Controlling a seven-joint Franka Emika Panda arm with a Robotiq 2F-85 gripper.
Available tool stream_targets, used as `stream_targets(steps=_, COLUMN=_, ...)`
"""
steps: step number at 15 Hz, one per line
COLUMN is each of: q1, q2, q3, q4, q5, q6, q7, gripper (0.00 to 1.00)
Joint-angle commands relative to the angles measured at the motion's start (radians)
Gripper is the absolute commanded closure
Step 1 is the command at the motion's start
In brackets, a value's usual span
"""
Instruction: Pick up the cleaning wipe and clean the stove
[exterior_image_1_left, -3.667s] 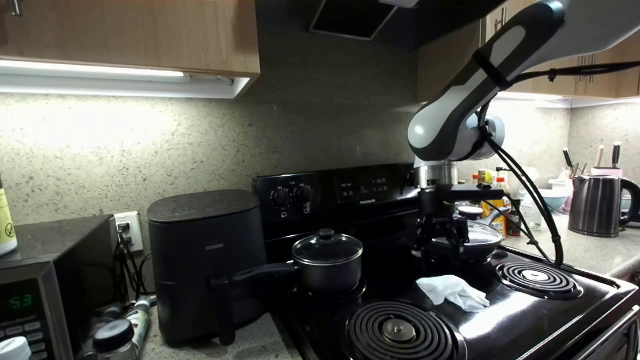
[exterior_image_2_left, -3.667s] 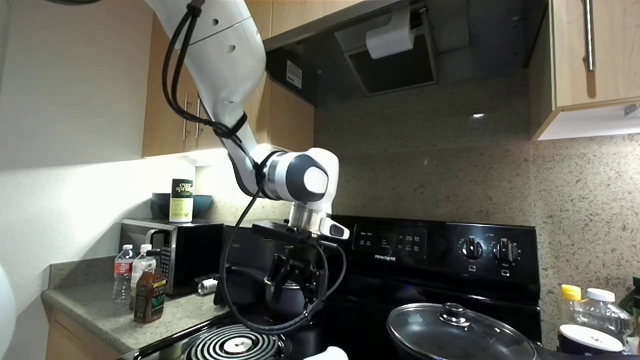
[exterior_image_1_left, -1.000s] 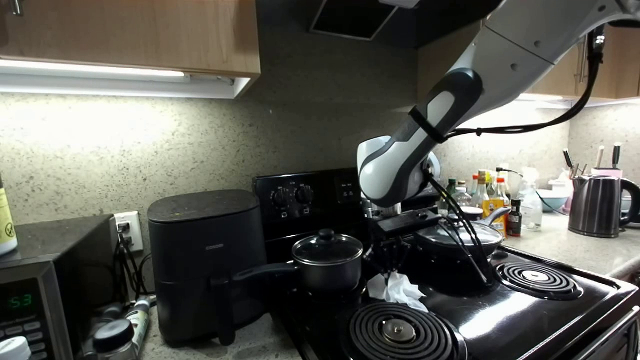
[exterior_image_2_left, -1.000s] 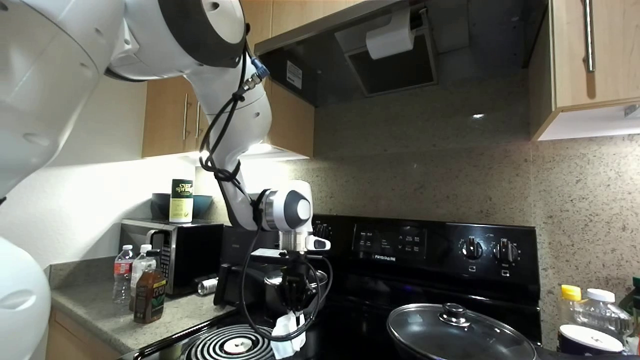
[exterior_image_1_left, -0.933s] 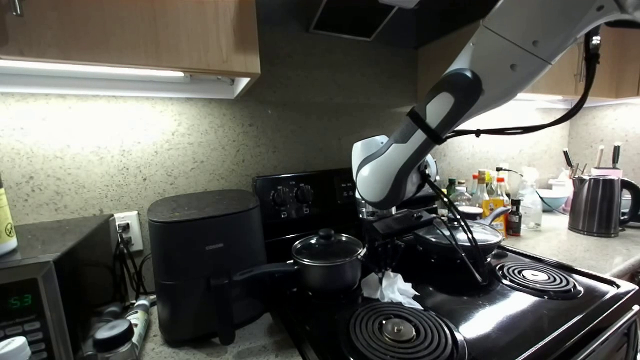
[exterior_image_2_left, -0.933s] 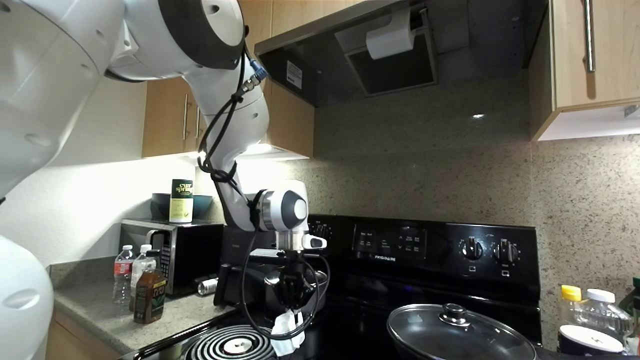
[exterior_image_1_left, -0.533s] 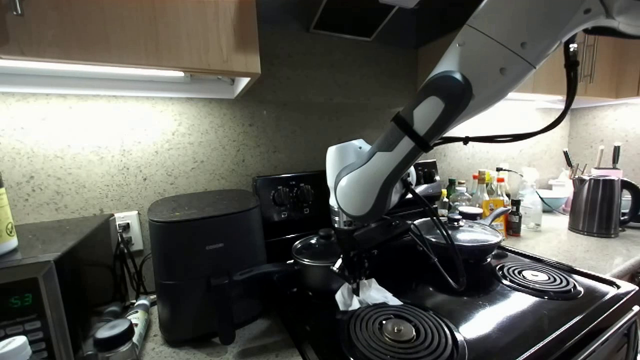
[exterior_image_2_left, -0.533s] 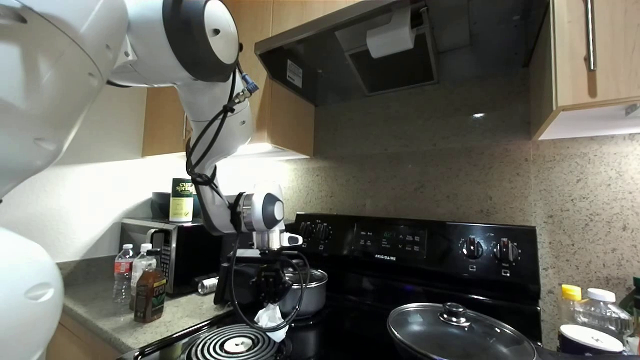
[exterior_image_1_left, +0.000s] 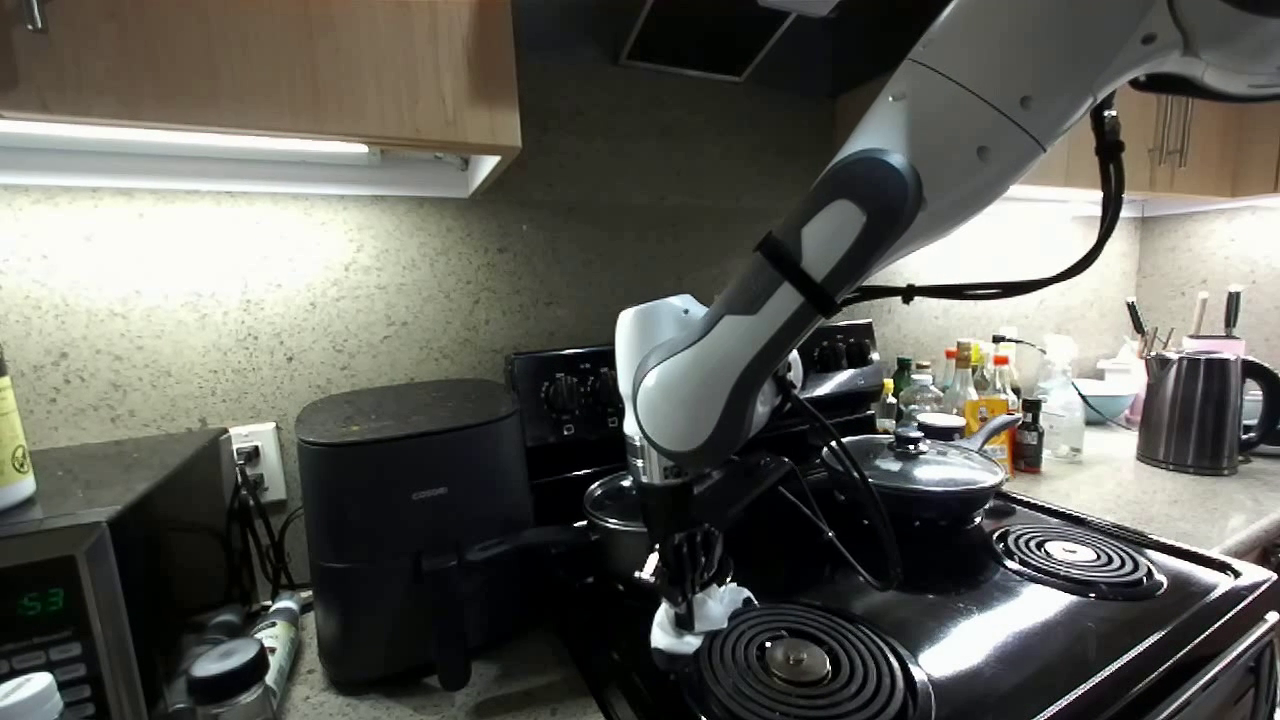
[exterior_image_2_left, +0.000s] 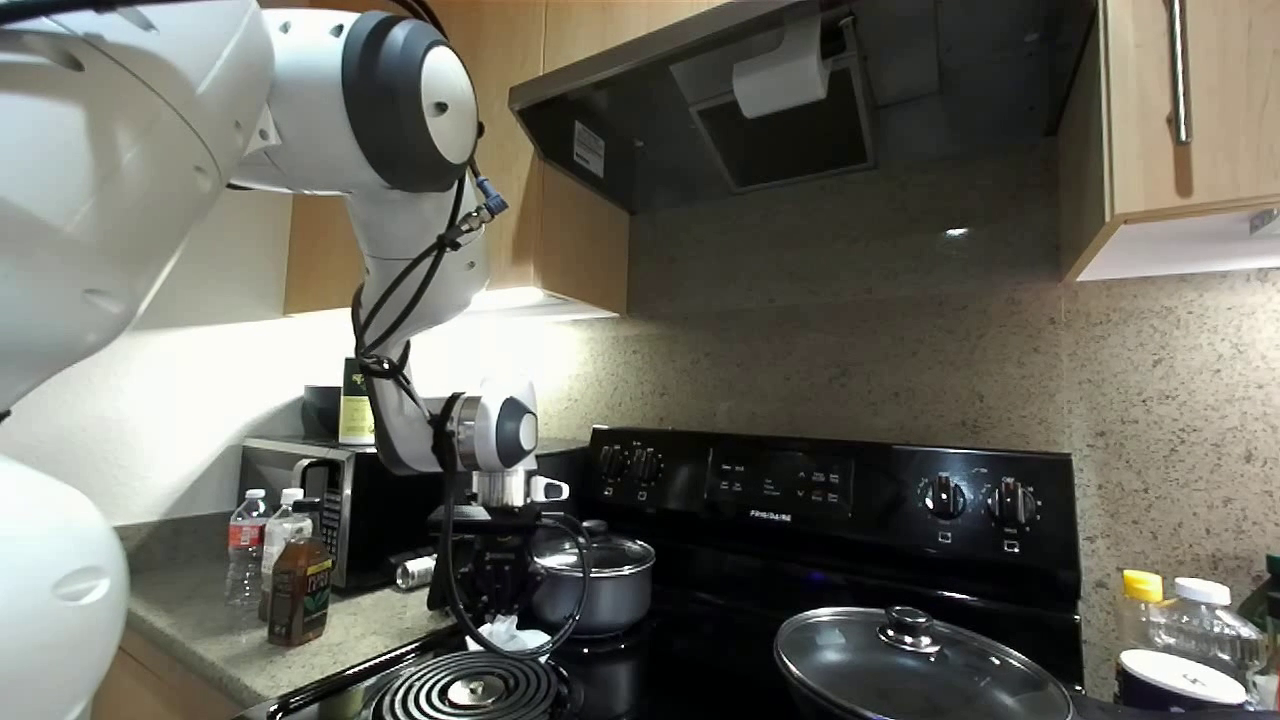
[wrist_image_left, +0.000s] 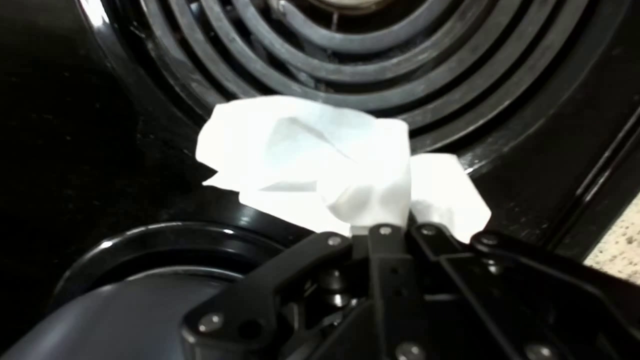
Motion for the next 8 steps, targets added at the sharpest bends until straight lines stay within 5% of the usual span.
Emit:
stream_targets(steps=1, q1=0.014, q2=0.016, q3=0.035, q4=0.025, q5=0.004, q6=-0.021, q7=-0.092, gripper=1.0)
stream_targets(steps=8, q1=0.027, q2=0.013, q3=0.051, q4=0.026, q5=0.003, q6=-0.005, q7=-0.136, gripper=0.98)
